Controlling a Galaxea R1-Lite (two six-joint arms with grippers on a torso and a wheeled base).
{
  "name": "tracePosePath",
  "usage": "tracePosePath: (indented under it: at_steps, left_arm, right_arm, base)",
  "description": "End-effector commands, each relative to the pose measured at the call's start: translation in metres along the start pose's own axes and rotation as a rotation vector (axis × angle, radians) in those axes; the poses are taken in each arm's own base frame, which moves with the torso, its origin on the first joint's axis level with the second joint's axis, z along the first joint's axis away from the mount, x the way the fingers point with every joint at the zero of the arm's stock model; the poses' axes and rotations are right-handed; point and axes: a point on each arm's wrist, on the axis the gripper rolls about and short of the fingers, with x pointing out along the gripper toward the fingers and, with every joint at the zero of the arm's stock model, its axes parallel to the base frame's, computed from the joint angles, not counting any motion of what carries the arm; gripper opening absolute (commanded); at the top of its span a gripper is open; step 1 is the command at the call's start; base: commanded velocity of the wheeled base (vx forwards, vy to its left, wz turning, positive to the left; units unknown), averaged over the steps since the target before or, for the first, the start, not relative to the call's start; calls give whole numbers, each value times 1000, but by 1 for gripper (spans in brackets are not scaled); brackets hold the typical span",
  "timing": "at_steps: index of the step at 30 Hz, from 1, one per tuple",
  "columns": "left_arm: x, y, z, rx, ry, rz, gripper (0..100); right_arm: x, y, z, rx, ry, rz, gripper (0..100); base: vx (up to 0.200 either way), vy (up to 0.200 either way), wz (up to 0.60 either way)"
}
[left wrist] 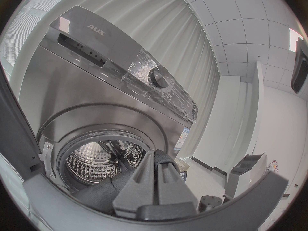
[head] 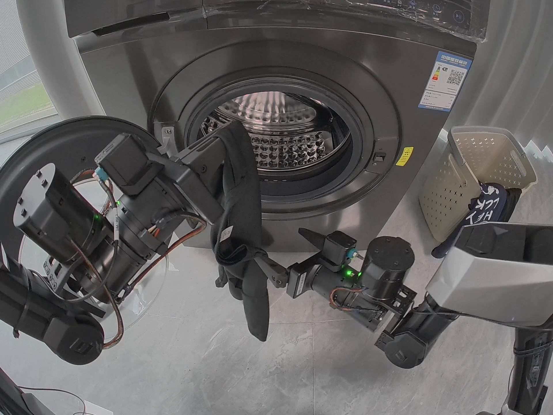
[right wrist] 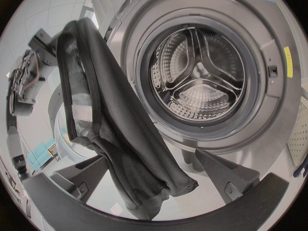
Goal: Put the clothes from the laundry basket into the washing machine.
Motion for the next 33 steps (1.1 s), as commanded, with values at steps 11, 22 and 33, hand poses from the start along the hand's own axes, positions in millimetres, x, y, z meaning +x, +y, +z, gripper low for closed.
tracePosePath:
  at_steps: [11,22,33]
  left_arm:
    - [-3,-8,9,-8,-25,-26,0]
    - [-3,-8,10,-6,-28,-26,0]
    - [-3,-8,11,-6,-31,-27,0]
  right_arm:
    - [45,-21,-37,-18,-37,-39,100]
    - [49,-29,-59,-20,3,-58,100]
    - [60,-30,-58,-19,-37,-62,100]
  base:
    - [0,0,0]
    - [0,0,0]
    - [0,0,0]
